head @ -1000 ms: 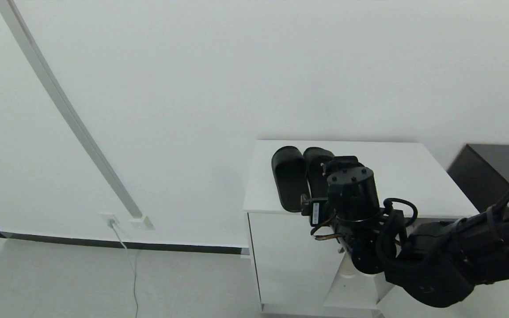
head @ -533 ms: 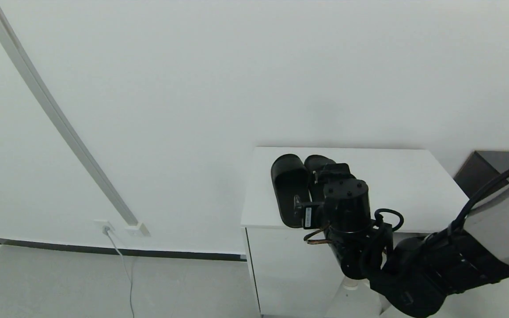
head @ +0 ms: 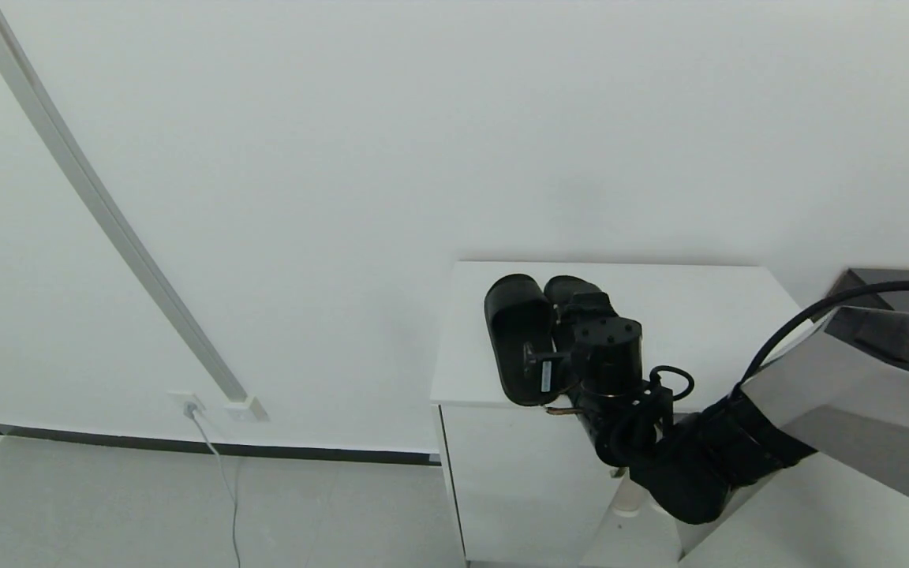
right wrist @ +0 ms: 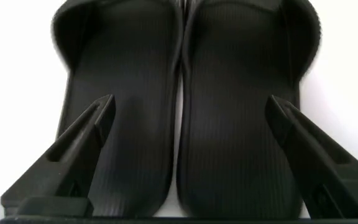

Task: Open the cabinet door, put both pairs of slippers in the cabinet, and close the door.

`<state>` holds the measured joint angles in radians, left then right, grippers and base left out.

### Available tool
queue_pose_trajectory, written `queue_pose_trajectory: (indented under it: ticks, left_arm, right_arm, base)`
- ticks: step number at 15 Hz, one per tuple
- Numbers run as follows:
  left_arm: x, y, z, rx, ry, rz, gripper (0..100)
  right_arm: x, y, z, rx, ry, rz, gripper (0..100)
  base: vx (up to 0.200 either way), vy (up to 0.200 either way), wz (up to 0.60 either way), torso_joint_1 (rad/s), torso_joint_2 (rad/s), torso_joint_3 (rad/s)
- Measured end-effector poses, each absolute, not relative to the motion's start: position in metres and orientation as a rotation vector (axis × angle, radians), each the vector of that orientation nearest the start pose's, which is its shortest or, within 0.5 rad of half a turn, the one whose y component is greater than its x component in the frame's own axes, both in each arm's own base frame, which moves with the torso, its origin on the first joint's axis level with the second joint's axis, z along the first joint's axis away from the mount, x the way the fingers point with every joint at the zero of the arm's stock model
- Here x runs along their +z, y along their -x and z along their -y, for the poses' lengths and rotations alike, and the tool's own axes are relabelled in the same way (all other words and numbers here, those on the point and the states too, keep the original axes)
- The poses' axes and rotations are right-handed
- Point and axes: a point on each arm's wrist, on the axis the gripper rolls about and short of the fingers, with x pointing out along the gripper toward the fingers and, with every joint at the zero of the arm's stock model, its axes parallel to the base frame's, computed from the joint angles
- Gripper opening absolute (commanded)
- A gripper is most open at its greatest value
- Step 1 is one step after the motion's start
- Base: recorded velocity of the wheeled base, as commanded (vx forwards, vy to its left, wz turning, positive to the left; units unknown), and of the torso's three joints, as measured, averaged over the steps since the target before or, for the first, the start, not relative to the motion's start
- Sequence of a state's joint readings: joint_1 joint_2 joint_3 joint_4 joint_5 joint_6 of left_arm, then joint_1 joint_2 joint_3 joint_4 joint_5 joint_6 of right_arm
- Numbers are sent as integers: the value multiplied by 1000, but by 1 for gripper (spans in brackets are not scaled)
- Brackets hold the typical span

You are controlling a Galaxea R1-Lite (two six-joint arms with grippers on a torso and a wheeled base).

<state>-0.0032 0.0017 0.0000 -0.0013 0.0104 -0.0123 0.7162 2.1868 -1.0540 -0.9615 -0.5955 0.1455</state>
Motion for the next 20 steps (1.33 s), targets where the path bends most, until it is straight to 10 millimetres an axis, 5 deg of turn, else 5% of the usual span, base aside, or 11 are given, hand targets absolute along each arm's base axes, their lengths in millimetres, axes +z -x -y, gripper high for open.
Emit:
queue_pose_trajectory:
  ticks: [11,12,20]
  left_arm:
    - [76,23,0,7,12,0,0]
    - [76,23,0,7,12,0,0]
    - [76,23,0,6,13,0,0]
  right_arm:
    - [99,-371,-273,94,-51,-92,100]
    - [99,-372,-273,94,-51,-92,0]
    - [96,-371,-274,95,-52,-94,0]
  base:
    - [0,0,0,0,0,0]
    - [0,0,0,0,0,0]
    - [0,0,0,0,0,0]
